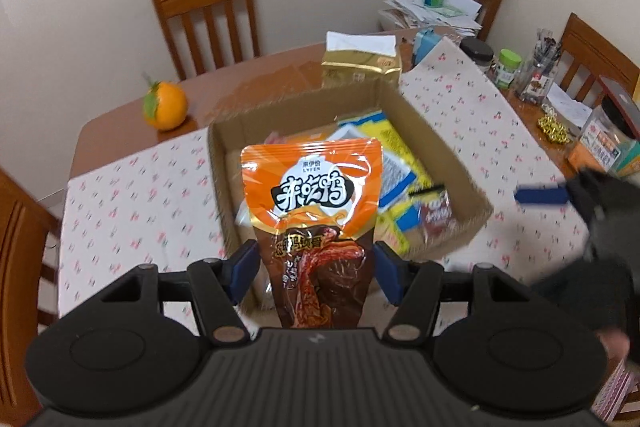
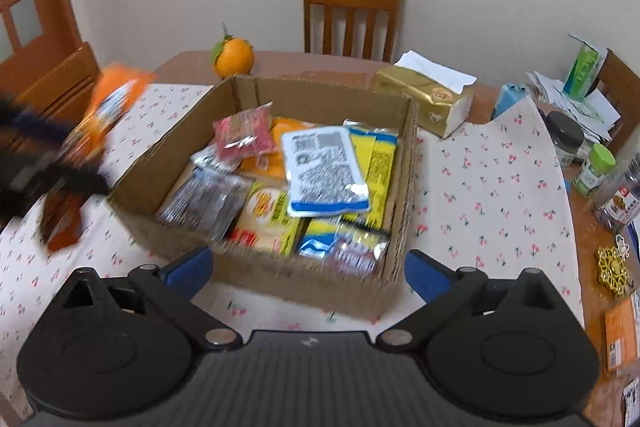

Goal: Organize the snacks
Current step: 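Carry both packs over the box and release them inside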

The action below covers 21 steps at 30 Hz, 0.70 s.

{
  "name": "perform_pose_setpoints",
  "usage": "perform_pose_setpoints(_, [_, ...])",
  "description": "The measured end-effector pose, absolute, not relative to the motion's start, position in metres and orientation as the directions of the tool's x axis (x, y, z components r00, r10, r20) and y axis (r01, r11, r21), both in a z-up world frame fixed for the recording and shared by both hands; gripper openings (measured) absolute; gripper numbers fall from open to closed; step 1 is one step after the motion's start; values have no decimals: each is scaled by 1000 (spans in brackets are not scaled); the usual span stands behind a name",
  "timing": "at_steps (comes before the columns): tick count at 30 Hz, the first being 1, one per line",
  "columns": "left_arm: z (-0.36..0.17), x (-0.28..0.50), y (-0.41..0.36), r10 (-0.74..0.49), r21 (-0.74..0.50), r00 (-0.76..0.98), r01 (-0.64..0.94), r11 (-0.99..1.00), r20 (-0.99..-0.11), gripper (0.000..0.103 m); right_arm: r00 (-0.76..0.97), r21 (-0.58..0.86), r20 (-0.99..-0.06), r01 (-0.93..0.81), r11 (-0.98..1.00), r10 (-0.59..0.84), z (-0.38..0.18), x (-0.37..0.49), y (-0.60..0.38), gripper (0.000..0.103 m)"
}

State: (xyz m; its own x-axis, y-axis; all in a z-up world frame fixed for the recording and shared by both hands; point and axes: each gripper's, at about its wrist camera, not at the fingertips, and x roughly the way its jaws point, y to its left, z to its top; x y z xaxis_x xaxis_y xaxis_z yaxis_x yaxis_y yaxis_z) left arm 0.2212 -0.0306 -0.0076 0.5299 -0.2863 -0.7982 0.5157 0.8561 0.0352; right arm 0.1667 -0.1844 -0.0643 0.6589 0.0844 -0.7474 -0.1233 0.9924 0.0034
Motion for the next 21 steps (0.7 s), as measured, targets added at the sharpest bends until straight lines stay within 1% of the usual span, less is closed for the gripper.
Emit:
perform_pose_setpoints(6, [-5, 253, -66, -320, 35, 522, 560, 828, -791, 61, 675, -10, -733, -137, 991, 86, -56, 149, -181, 103])
perform_pose_setpoints(13, [-18, 296, -105, -347, -5, 488, 574, 819, -801, 61, 678, 4, -732, -101, 995, 72, -55, 140, -191, 103])
perform_pose_setpoints(21, [-49, 345, -136, -300, 2, 475, 537, 844, -827, 61, 675, 9, -737, -56, 998, 45, -55, 136, -205, 103])
